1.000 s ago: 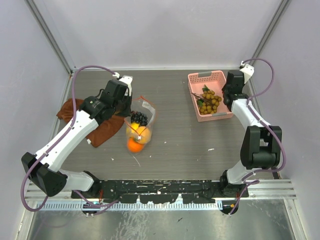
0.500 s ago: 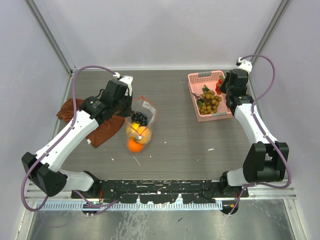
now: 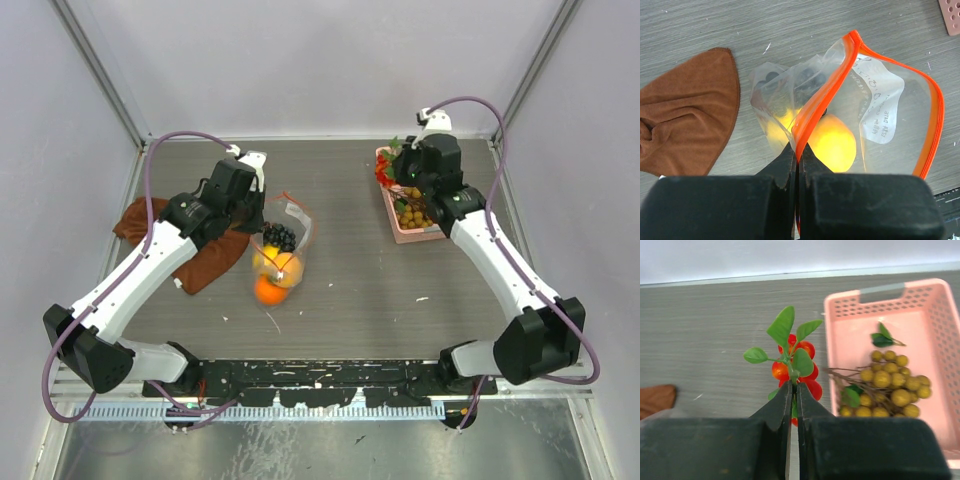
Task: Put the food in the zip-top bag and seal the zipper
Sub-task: Place the fake fruit in the zipper food storage bag.
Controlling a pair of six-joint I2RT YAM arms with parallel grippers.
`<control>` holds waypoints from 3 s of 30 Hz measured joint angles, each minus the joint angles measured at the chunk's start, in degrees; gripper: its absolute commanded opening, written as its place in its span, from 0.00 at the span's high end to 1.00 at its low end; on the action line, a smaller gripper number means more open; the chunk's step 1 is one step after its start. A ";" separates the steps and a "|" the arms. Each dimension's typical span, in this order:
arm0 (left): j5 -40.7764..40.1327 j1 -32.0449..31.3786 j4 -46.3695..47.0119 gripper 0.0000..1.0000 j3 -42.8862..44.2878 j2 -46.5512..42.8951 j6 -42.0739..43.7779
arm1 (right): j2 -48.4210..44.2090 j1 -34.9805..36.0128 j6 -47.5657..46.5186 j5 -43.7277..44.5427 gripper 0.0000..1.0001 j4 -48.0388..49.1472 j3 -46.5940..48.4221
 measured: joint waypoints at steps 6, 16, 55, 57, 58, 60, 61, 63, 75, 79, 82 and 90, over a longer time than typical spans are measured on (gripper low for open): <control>0.00 0.00 0.00 1.00 0.00 0.00 0.00 | -1.79 8.59 0.09 -0.61 1.00 -2.14 4.22; 0.02 0.00 0.00 1.00 0.00 0.00 -0.09 | -3.37 18.80 1.22 -3.17 1.00 -3.58 8.35; 0.24 0.00 0.44 1.00 -0.31 0.00 -0.17 | 9.35 32.44 12.33 -12.57 0.93 1.01 3.65; 0.26 0.00 0.44 1.00 -0.31 0.00 -0.17 | 10.32 32.48 12.50 -12.79 0.86 1.49 3.65; 0.26 0.02 0.44 1.00 -0.31 0.00 -0.17 | 10.91 32.48 12.55 -12.90 0.81 1.75 3.65; 0.26 0.02 0.44 1.00 -0.31 0.00 -0.17 | 12.02 32.50 12.61 -12.94 0.74 2.03 3.65; 0.26 0.02 0.44 1.00 -0.31 0.00 -0.17 | 12.37 32.54 12.70 -12.81 0.71 2.03 3.65; 0.26 0.02 0.44 1.00 -0.31 0.00 -0.17 | 12.76 32.54 12.50 -12.26 0.64 1.95 3.65; 0.24 0.02 0.46 1.00 -0.33 0.00 -0.15 | 9.99 32.59 7.76 -7.93 0.49 -4.31 6.10; 0.24 0.02 0.46 1.00 -0.33 0.00 -0.17 | 7.28 32.59 6.14 -6.75 0.48 -7.91 8.68; 0.24 0.02 0.46 1.00 -0.33 0.00 -0.17 | 5.81 32.59 5.35 -6.10 0.48 -10.56 10.82; 0.22 0.02 0.46 1.00 -0.33 0.00 -0.17 | 5.79 32.57 5.49 -2.69 0.50 -18.64 13.14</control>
